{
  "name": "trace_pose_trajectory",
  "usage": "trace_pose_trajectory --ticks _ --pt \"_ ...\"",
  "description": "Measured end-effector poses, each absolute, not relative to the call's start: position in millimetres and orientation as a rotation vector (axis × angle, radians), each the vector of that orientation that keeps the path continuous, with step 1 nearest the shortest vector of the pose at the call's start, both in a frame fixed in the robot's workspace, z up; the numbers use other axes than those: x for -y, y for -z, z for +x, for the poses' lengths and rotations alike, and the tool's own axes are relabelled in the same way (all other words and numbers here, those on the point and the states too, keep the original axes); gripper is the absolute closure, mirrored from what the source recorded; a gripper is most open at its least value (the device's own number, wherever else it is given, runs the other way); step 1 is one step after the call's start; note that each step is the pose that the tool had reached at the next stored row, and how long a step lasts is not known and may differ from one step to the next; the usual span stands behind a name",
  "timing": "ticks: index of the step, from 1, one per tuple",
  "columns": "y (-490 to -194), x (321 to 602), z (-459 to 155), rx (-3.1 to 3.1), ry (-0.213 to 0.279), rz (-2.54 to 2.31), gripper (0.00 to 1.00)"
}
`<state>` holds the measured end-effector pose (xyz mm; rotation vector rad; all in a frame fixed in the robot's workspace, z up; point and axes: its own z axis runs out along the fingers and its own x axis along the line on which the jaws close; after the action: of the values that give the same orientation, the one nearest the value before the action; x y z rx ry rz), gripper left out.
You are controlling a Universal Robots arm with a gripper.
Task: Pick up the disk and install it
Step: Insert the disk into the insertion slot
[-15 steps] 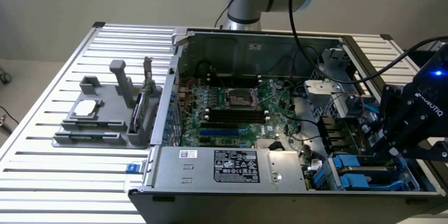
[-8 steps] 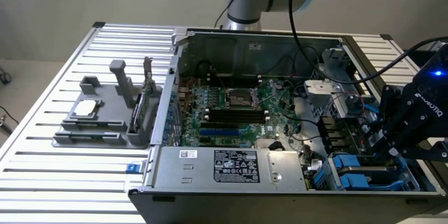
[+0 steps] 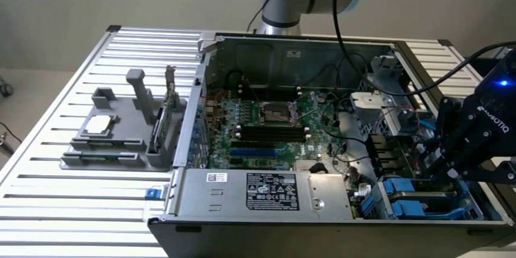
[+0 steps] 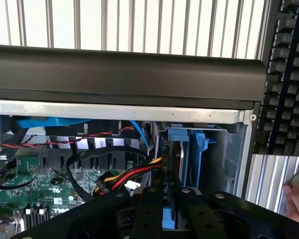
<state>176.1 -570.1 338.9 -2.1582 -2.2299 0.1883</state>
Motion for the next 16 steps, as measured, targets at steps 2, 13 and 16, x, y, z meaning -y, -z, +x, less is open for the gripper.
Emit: trace_pose_trajectory --ticks 2,13,16 --pt "-339.0 570.0 176.6 2.23 -0.189 -2.158 0.83" --pt "-339.5 570.4 177.6 2.224 -0.197 -2.156 0.83" --pt "-340.1 570.9 177.8 2.218 -0.201 -2.158 0.83"
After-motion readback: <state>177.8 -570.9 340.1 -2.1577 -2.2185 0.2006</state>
